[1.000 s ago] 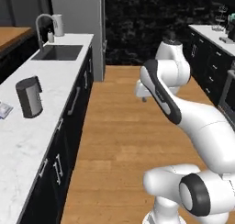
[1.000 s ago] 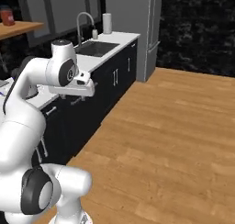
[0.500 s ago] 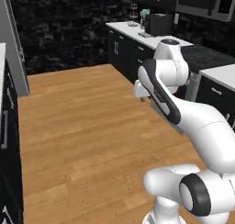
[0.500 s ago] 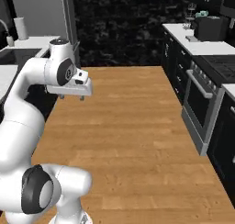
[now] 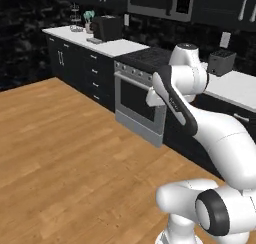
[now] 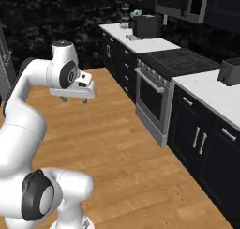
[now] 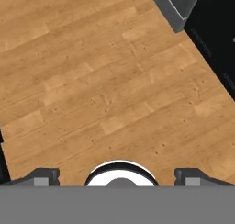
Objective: Navigate to the toaster oven.
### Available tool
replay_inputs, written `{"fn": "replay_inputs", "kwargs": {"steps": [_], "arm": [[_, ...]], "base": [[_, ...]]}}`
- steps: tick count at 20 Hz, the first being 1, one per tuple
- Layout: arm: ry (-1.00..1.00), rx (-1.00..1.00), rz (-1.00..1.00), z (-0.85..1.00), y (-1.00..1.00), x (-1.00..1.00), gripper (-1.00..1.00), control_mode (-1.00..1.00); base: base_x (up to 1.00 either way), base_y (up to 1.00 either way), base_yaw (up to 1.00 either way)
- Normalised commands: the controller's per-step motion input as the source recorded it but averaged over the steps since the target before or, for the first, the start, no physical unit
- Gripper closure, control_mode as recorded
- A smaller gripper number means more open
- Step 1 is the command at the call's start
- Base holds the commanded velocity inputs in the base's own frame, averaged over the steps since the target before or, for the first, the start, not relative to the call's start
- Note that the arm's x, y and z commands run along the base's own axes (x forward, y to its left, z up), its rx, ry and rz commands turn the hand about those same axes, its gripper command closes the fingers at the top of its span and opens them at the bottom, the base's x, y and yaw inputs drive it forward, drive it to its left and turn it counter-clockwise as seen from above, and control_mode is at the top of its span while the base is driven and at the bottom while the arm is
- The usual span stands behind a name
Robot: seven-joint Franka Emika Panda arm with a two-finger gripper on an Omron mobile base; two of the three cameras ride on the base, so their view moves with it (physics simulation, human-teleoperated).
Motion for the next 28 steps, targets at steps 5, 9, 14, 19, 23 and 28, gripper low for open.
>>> {"fn": "replay_inputs", "kwargs": {"steps": [5, 9, 14, 19, 23, 28], "arm": [[0.00, 0.00, 0.00, 0.00, 0.00, 0.00, -1.00, 1.00], [0.00, 0.00, 0.00, 0.00, 0.00, 0.00, -1.00, 1.00], [0.00, 0.00, 0.00, 0.00, 0.00, 0.00, -1.00, 1.00], [0.00, 0.00, 0.00, 0.00, 0.00, 0.00, -1.00, 1.00], [0.00, 0.00, 0.00, 0.00, 0.00, 0.00, -1.00, 1.00], [0.00, 0.00, 0.00, 0.00, 0.00, 0.00, -1.00, 1.00]], "base": [[0.53, -0.03, -0.53], [0.51, -0.03, -0.53], [0.44, -0.05, -0.51], [0.49, -0.02, -0.45], [0.57, 0.18, -0.33], [0.58, 0.23, -0.31]]}}
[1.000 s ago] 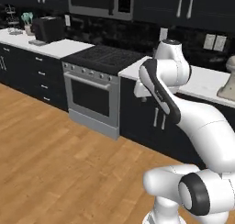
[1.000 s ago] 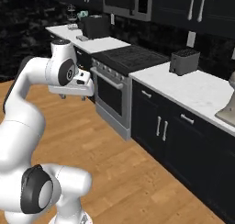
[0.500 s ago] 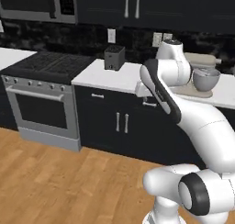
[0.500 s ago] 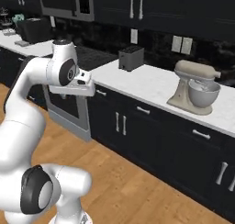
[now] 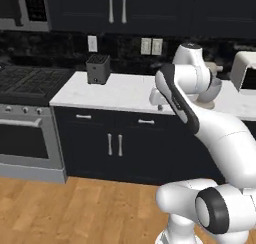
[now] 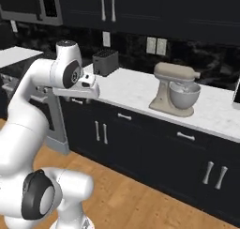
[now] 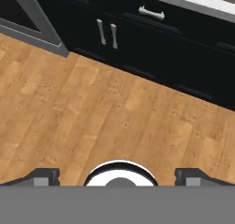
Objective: Navigate to the toaster oven.
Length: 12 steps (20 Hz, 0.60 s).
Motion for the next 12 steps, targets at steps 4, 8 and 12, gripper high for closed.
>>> {"fn": "replay_inputs", "kwargs": {"steps": [4, 8, 12], "arm": [[0.00, 0.00, 0.00, 0.00, 0.00, 0.00, -1.00, 1.00], [0.00, 0.00, 0.00, 0.00, 0.00, 0.00, -1.00, 1.00], [0.00, 0.00, 0.00, 0.00, 0.00, 0.00, -1.00, 1.00]], "base": [[0.58, 0.15, -0.34], [0.55, -0.21, -0.50], [0.53, -0.62, -0.61]]}}
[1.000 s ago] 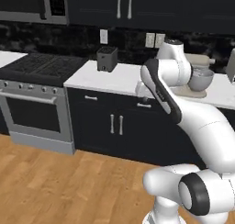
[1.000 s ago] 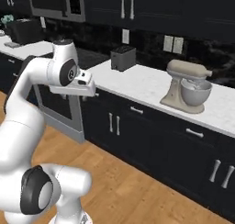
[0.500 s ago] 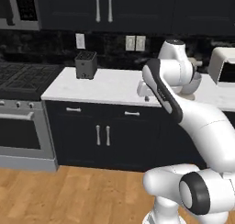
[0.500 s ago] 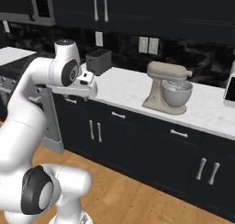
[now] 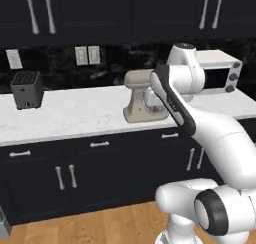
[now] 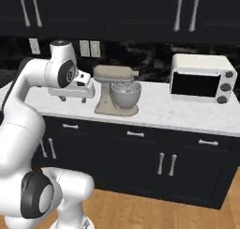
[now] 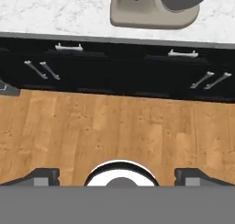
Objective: Navigate to the toaster oven.
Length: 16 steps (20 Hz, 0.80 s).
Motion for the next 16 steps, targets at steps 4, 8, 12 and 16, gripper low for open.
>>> {"fn": "replay_inputs", "kwargs": {"steps": [4, 8, 12, 16], "arm": [[0.00, 0.00, 0.00, 0.00, 0.00, 0.00, -1.00, 1.00], [0.00, 0.00, 0.00, 0.00, 0.00, 0.00, -1.00, 1.00], [0.00, 0.00, 0.00, 0.00, 0.00, 0.00, -1.00, 1.00], [0.00, 0.00, 0.00, 0.00, 0.00, 0.00, -1.00, 1.00]], "base": [[0.69, -0.78, -0.52], [0.97, -0.74, -0.26], [1.00, -0.62, 0.02], [0.57, -0.93, 0.21]]}}
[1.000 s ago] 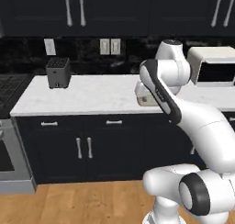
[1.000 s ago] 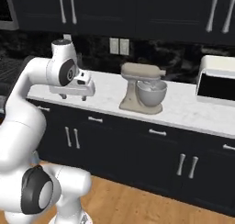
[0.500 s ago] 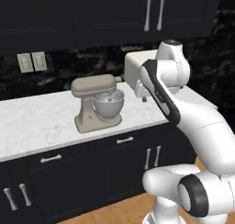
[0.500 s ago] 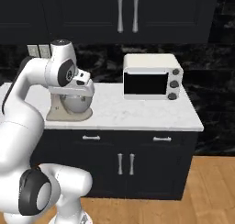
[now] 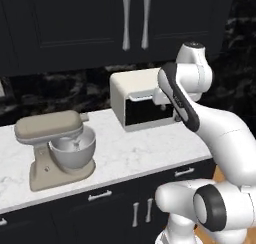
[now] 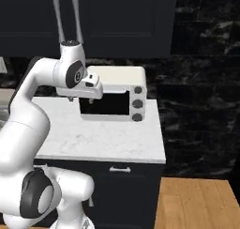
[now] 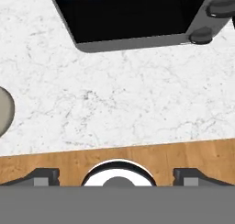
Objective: Navigate to the toaster oven.
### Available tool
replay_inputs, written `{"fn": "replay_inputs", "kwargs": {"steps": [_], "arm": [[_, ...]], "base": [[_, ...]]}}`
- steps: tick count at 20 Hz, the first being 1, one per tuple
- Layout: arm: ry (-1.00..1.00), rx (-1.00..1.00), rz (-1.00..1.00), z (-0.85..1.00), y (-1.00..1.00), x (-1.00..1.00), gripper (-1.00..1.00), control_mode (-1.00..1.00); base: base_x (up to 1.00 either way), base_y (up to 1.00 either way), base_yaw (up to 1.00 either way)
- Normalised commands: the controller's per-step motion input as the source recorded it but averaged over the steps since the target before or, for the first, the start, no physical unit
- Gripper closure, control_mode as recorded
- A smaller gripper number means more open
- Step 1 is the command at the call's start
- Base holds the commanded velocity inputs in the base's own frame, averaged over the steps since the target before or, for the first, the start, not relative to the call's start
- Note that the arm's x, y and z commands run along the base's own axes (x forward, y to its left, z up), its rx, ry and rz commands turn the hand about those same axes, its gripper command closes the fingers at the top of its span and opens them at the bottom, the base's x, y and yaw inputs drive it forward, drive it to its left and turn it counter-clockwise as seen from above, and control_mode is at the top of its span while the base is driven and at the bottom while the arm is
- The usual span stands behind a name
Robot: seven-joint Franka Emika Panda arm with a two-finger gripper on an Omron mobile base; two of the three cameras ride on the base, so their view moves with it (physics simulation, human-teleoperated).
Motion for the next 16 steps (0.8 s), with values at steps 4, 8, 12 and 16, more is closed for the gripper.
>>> {"fn": "replay_inputs", "kwargs": {"steps": [4, 8, 12, 16], "arm": [[0.00, 0.00, 0.00, 0.00, 0.00, 0.00, -1.00, 1.00], [0.00, 0.00, 0.00, 0.00, 0.00, 0.00, -1.00, 1.00], [0.00, 0.00, 0.00, 0.00, 0.00, 0.00, -1.00, 1.00], [0.00, 0.00, 0.00, 0.00, 0.00, 0.00, -1.00, 1.00]], "base": [[0.42, -0.89, 0.25], [0.47, -0.39, 0.10], [0.52, 0.00, 0.00], [0.31, 0.02, 0.00]]}}
